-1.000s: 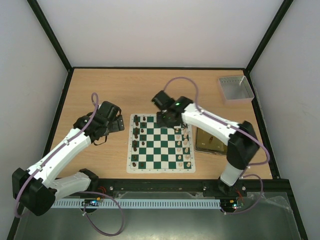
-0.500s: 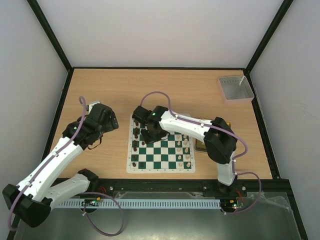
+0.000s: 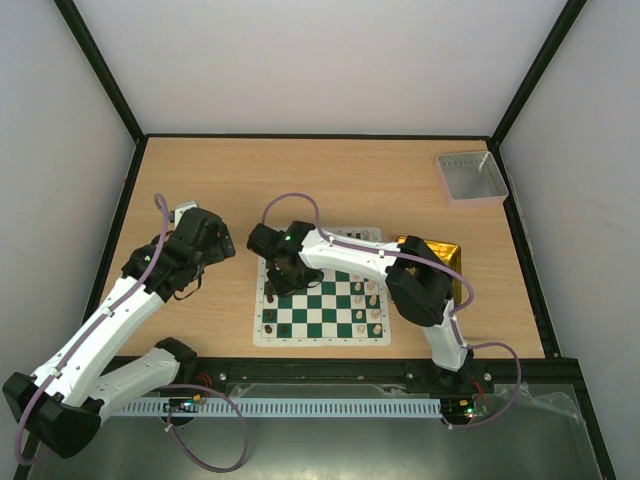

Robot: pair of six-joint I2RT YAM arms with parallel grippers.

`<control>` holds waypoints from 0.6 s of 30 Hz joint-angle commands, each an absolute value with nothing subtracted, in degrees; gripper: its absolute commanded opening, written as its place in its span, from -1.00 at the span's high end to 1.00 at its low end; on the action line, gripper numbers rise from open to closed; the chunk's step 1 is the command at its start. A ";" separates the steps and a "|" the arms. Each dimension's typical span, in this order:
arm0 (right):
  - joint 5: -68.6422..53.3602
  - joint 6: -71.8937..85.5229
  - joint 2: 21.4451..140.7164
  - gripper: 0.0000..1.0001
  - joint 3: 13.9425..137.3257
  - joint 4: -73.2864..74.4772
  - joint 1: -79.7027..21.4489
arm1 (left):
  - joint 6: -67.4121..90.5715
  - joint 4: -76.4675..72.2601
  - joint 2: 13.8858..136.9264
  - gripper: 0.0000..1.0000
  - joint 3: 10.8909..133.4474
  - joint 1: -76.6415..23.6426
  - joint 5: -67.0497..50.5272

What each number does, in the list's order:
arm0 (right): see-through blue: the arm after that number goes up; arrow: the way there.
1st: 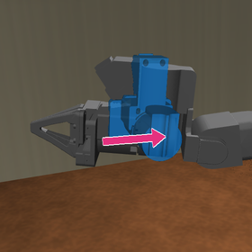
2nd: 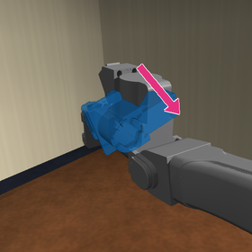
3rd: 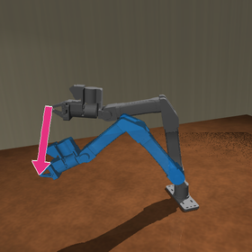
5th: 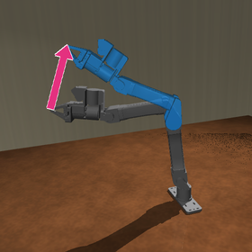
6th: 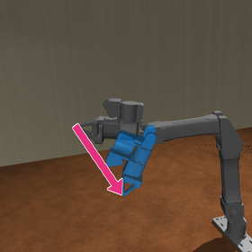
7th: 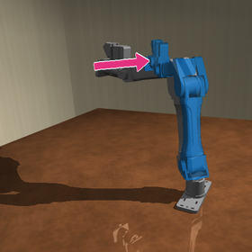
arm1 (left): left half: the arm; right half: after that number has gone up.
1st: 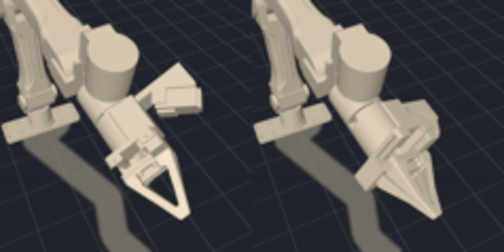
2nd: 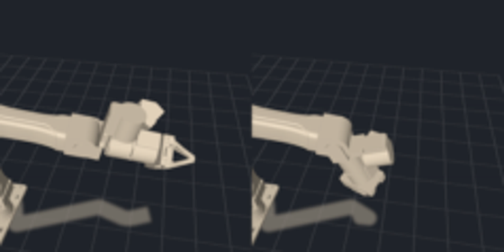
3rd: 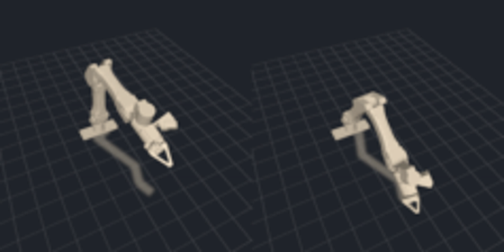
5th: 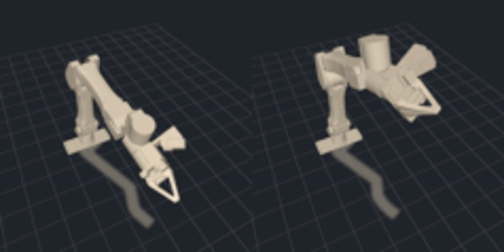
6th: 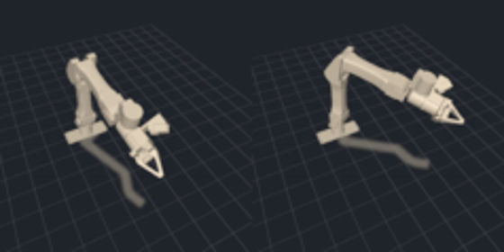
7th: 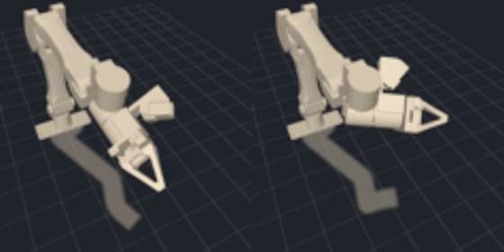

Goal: Set up the chess pieces on the board
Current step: Place the chess piece on the chessboard.

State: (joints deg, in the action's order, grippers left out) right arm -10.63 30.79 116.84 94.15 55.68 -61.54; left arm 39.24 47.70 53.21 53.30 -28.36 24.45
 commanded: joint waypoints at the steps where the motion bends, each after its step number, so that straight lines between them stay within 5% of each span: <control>1: -10.84 30.41 117.75 0.89 95.76 57.70 -62.07 | 39.80 48.36 52.44 -0.98 54.23 -28.82 25.69; 18: -12.72 30.23 120.82 0.87 96.01 57.08 -62.22 | 41.12 49.17 52.11 -0.98 54.23 -28.87 27.29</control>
State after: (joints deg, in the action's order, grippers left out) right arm -12.36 30.81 119.74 94.30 55.70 -61.84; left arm 40.40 48.05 52.73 53.30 -28.71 25.74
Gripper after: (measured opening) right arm 0.066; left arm 0.991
